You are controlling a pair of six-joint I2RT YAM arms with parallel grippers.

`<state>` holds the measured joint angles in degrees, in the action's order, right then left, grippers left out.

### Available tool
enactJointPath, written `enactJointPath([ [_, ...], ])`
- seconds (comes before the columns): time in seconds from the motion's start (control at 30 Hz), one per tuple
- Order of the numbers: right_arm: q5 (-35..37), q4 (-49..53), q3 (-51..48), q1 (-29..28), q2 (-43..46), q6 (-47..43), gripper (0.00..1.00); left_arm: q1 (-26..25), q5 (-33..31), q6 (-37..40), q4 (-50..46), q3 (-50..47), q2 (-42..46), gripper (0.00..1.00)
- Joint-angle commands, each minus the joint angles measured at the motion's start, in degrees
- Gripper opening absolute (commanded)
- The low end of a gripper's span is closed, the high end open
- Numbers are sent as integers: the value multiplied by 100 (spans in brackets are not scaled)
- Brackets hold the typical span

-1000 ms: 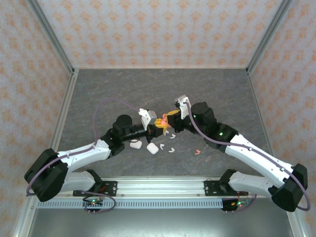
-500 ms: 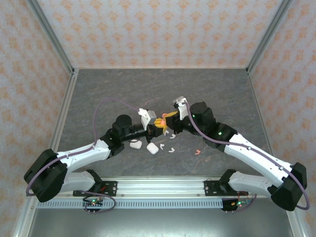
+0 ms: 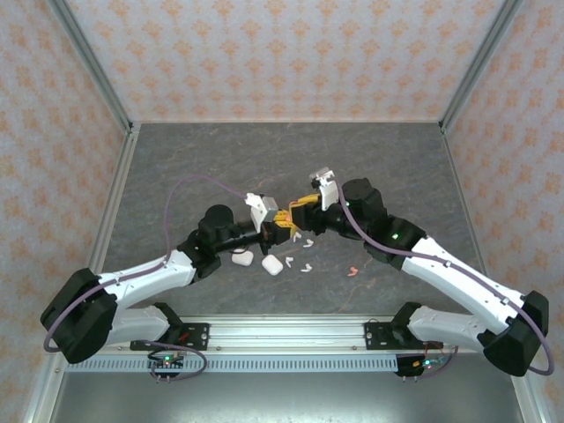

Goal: Insert wireless bluetooth earbuds into charging case

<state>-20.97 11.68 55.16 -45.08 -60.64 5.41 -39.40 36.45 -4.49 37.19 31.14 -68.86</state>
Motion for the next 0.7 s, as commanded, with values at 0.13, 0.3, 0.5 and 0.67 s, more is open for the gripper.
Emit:
enactJointPath([
  [0.13, 278, 653, 776, 181, 128, 145, 47, -68, -232, 160, 303, -13, 317, 0],
  [0.3, 543, 1249, 883, 772, 315, 648, 48, -68, -631, 258, 300, -98, 550, 0],
  [0.5, 1112, 2206, 405, 1393, 422, 1484, 45, -68, -1022, 526, -22, -143, 870, 0],
  [0.67, 1405, 2684, -401, 1518, 422, 2163, 41, -68, -1145, 693, -247, -142, 1086, 0],
])
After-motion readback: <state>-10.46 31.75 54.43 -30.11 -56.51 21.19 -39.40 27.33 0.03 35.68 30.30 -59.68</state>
